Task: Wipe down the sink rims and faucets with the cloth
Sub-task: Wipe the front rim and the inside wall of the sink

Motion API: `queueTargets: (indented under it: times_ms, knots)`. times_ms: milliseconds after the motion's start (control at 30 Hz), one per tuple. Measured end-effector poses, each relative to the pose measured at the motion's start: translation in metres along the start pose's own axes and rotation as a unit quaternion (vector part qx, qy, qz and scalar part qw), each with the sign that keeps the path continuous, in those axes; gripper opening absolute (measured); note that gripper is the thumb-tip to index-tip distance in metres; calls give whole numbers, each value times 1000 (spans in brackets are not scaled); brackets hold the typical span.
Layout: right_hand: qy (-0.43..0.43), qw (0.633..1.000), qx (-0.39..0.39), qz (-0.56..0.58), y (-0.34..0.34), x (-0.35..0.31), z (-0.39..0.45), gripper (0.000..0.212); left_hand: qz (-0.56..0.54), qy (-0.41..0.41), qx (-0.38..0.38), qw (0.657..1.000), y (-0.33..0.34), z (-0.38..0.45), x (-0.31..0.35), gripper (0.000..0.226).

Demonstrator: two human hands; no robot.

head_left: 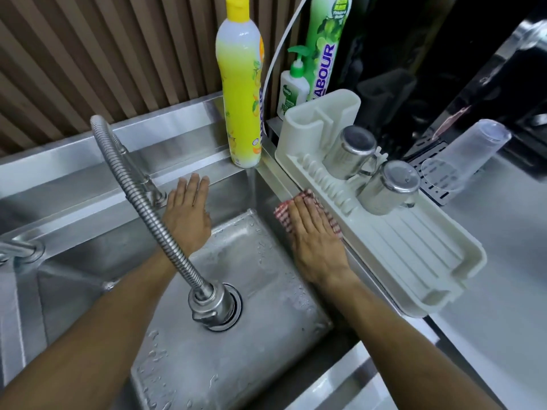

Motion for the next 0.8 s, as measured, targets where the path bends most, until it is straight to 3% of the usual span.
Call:
queueTargets:
  times_ms: [100, 233, 333, 433, 500, 633, 700, 800]
  knots:
    - [-2, 1000, 3, 4, -8, 13, -41, 65, 0, 16, -20, 1000, 0, -9, -2, 81]
    - [24, 999, -35, -2, -10, 28, -89, 67, -74, 59, -22, 995, 1, -24, 29, 65]
    - [21, 999, -31, -13, -11, 24, -76, 69, -165, 100, -69, 979, 28, -90, 65, 61]
    - [3, 999, -26, -25, -10, 14, -47, 71, -265, 83, -136, 951, 52, -156, 109, 54]
    - [-14, 999, -13, -47, -9, 10, -25, 71, -329, 40, -111, 937, 48, -157, 134, 53]
    - [-47, 999, -5, -26, -9, 17, -33, 69, -432, -112, 32, 895, 9, -91, 159, 49]
    - [-37, 999, -30, 8, -14, 31, -70, 70, -403, -93, 9, 910, 0, -47, 172, 50]
    - [-9, 998, -53, 43, -31, 51, -135, 73, -263, 16, -85, 961, 10, -15, 203, 57]
Point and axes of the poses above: each hand's wrist, its own z-axis towards the middle knuckle, its own y-axis out of the palm, x = y × z, the point moved 6 cm from there along z, towards the middle knuckle, and after that the axes turned 7 degrees about x, right-handed, at the moved point
